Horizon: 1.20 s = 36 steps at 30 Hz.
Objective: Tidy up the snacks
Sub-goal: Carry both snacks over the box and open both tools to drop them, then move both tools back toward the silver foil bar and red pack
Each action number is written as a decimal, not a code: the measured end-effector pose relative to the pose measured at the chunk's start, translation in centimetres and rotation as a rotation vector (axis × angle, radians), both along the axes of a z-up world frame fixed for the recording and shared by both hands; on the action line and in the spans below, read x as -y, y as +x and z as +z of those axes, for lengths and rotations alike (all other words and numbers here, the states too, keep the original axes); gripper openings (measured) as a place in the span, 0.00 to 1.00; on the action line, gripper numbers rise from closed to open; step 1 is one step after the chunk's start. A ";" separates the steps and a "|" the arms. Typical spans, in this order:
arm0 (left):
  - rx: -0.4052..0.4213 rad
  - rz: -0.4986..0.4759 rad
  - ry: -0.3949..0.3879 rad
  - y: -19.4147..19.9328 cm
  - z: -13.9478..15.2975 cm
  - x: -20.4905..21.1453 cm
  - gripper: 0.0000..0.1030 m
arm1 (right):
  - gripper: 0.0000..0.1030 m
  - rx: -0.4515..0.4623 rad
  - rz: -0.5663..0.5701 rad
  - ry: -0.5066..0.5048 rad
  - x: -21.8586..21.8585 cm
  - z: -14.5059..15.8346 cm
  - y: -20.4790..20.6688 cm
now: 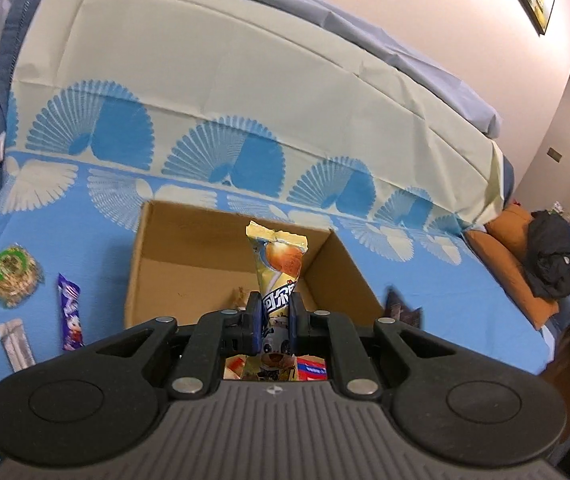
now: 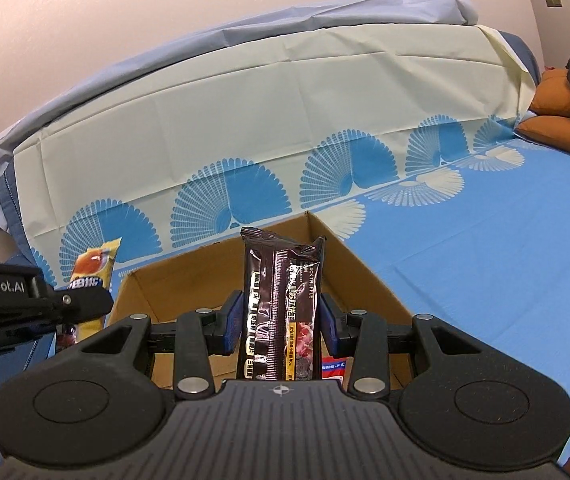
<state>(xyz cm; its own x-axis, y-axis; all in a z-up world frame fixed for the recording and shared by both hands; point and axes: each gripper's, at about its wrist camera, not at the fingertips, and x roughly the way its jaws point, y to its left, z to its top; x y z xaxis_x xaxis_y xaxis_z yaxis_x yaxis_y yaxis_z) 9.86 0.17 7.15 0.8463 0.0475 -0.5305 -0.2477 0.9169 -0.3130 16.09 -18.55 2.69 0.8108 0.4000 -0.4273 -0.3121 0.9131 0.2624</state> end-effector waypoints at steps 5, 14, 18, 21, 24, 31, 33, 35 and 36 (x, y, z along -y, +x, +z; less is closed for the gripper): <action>-0.007 -0.004 -0.034 -0.7 -0.4 -0.5 0.33 | 0.62 0.016 -0.035 -0.059 -0.4 -0.2 -0.3; 0.022 0.050 -0.044 -5.4 0.4 -3.9 0.35 | 0.64 0.013 -0.053 -0.089 -0.5 -0.9 -0.2; 0.036 0.074 -0.027 -8.8 -0.2 -6.2 0.37 | 0.65 0.028 -0.036 -0.115 -1.4 -1.0 -0.7; 0.056 0.094 0.025 -11.8 -1.3 -7.5 0.50 | 0.66 0.056 -0.012 -0.140 -2.3 -1.0 -1.6; 0.052 0.098 0.086 -14.6 -2.9 -8.9 0.53 | 0.66 0.089 0.021 -0.163 -3.3 -1.0 -2.7; -0.020 0.102 0.204 -19.1 -7.9 -11.9 0.53 | 0.66 0.185 0.124 -0.187 -5.5 -0.5 -6.0; -0.044 0.104 0.165 -20.3 -9.6 -12.7 0.49 | 0.66 0.218 0.163 -0.196 -6.4 -0.4 -7.2; -0.015 0.126 0.099 -20.9 -9.4 -13.6 0.28 | 0.66 0.248 0.201 -0.207 -7.1 -0.4 -8.5; 0.015 0.142 0.088 -21.3 -9.2 -13.8 0.25 | 0.65 0.263 0.223 -0.215 -7.6 -0.5 -9.1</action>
<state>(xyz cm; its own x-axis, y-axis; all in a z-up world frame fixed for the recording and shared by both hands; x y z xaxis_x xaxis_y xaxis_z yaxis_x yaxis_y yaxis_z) -11.40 14.02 -2.05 0.8355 0.2129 -0.5066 -0.3729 0.8968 -0.2381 6.98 -10.90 2.21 0.8072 0.5024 -0.3098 -0.5395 0.8409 -0.0420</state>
